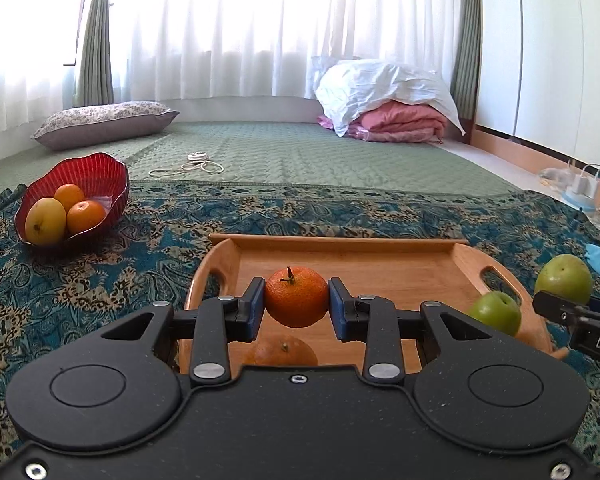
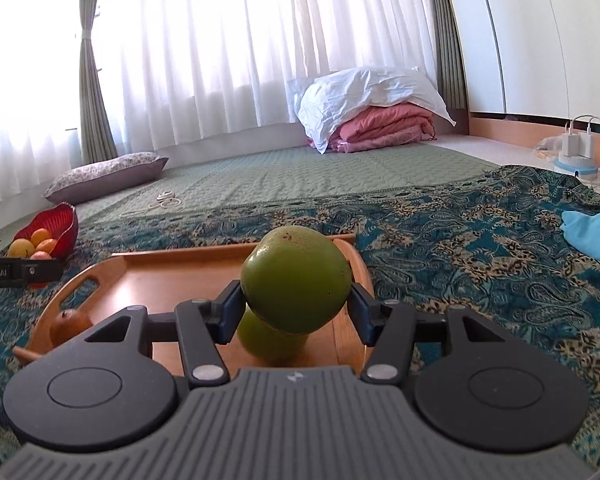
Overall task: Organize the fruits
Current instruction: 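Place the green apple beside the other green fruit while the left tool sets the tangerine by the orange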
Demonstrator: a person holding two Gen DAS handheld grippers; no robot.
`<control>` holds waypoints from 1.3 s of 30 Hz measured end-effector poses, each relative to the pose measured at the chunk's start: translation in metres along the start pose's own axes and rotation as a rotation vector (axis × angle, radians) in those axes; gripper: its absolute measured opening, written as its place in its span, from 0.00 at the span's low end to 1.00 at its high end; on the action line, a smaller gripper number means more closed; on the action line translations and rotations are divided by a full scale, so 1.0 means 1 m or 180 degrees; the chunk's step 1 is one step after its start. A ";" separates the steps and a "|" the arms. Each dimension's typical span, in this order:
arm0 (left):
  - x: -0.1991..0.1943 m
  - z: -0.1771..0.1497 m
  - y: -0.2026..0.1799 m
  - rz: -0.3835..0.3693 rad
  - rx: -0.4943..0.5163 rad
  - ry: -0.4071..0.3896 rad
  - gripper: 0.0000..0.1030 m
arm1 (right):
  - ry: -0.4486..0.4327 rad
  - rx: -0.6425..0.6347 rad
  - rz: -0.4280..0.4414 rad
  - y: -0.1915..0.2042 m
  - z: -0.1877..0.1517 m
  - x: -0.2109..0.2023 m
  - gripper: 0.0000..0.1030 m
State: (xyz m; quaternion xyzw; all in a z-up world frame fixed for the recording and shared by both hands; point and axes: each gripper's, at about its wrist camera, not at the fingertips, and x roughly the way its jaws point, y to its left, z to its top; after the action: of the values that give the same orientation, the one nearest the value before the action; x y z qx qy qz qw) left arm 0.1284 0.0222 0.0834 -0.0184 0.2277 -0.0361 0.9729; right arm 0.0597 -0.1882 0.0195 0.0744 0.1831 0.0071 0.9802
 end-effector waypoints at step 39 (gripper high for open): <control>0.116 -0.003 0.043 0.0052 -0.0558 0.1117 0.31 | 0.1002 0.0737 -0.0056 -0.024 0.025 0.114 0.55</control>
State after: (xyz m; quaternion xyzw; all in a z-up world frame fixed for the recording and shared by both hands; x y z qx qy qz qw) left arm 0.2333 0.0558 0.0278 -0.0947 0.3963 -0.0109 0.9132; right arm 0.1744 -0.2108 -0.0017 0.1830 0.3345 -0.0109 0.9244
